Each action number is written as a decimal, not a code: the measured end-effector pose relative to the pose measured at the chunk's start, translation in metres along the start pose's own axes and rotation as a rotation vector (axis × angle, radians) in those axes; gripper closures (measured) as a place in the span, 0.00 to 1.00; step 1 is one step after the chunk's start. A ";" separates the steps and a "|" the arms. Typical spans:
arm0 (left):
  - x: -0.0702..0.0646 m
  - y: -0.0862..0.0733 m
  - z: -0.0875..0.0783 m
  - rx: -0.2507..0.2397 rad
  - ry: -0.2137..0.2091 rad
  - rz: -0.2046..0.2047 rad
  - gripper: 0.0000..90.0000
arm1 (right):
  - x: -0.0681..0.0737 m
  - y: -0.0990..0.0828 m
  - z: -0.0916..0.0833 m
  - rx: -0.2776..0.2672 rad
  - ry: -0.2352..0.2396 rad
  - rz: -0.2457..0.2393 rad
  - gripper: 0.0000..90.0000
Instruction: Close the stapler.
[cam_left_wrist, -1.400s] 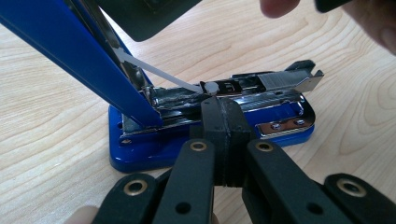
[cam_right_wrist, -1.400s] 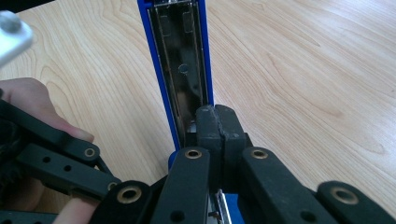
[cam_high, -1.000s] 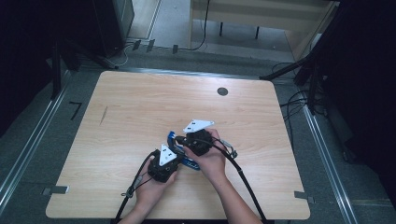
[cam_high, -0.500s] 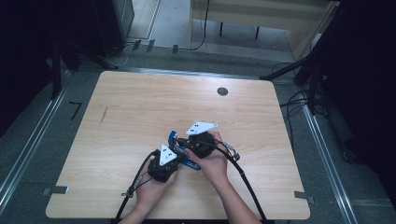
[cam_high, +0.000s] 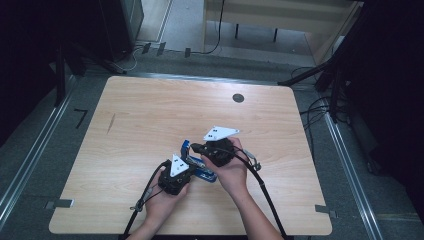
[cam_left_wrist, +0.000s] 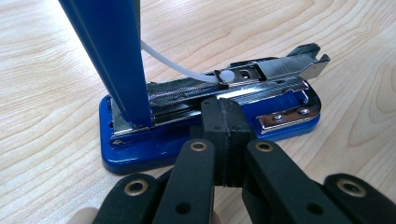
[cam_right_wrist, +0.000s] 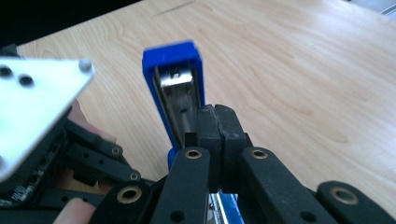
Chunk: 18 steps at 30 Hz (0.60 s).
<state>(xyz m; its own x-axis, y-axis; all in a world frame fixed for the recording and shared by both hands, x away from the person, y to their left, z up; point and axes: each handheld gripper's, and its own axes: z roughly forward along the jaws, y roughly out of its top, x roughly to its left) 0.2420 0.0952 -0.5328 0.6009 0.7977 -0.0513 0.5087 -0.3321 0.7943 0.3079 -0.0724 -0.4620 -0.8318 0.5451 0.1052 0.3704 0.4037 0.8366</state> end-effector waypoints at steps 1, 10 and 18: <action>0.000 0.000 0.000 -0.001 -0.001 -0.001 1.00 | -0.001 0.003 -0.002 -0.009 -0.003 0.001 1.00; 0.000 0.000 0.000 0.007 -0.003 0.006 1.00 | 0.000 0.028 -0.010 -0.046 -0.014 -0.018 1.00; -0.001 0.000 0.000 0.005 -0.004 0.002 1.00 | 0.009 0.046 -0.008 -0.063 -0.009 -0.035 1.00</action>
<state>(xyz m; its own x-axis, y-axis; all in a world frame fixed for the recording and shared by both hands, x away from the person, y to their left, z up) 0.2416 0.0944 -0.5331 0.6047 0.7948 -0.0520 0.5106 -0.3367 0.7912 0.3143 -0.0552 -0.4186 -0.8399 0.5381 0.0704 0.3140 0.3761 0.8717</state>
